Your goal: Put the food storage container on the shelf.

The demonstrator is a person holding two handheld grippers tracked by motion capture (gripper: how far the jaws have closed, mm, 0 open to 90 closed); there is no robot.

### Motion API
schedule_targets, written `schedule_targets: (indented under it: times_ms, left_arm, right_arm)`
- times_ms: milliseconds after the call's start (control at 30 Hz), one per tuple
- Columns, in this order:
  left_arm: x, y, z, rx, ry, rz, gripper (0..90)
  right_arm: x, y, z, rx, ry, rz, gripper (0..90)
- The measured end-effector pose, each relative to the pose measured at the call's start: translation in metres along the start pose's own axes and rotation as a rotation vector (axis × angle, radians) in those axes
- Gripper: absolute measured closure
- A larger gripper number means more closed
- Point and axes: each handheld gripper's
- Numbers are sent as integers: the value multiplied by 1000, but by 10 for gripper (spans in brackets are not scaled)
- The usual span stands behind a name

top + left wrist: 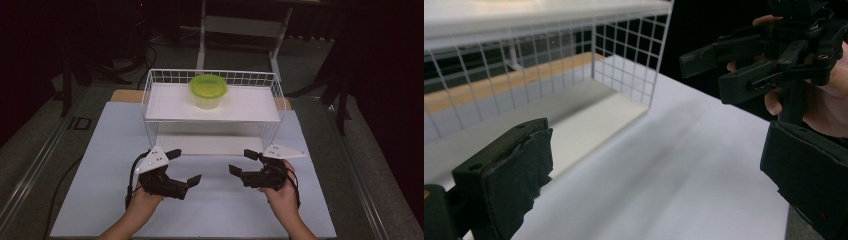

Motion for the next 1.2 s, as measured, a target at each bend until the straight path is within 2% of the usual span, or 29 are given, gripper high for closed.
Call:
schedule_targets:
  times_ms: [300, 367, 500, 633, 767, 967, 1000, 1200]
  left_arm:
    - [-24, 8, -7, -16, 6, 46, 12]
    - [-31, 10, -7, -39, -8, 72, 12]
    - [-39, 14, -8, -23, 12, 89, 12]
    - [-43, 16, -9, -18, 17, 79, 12]
    - [-50, 17, -5, -11, -2, 64, 12]
    - [-53, 18, -1, 2, 18, 57, 12]
    - [-54, 18, -2, -2, 23, 44, 12]
    - [-54, 18, -6, -13, 32, 47, 12]
  right_arm:
    - [-26, -4, 4, 17, -26, 27, 179]
    - [-33, -6, 4, 11, -29, 32, 180]
    - [-42, -8, 2, -3, -31, 22, 180]
    - [-51, -10, 0, -9, -38, 10, 179]
    - [-58, -9, -3, -23, -62, 8, 176]
    - [-62, -7, -11, -45, -90, 11, 173]
    - [-62, -8, -12, -46, -89, 8, 173]
    - [-64, -7, -11, -42, -114, 8, 169]
Point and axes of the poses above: each handheld gripper's, and its own axes: y roughly forward along the jaws, x roughly out of its top, z roughly to its left, and after that the axes turned 8 degrees about z, right-handed
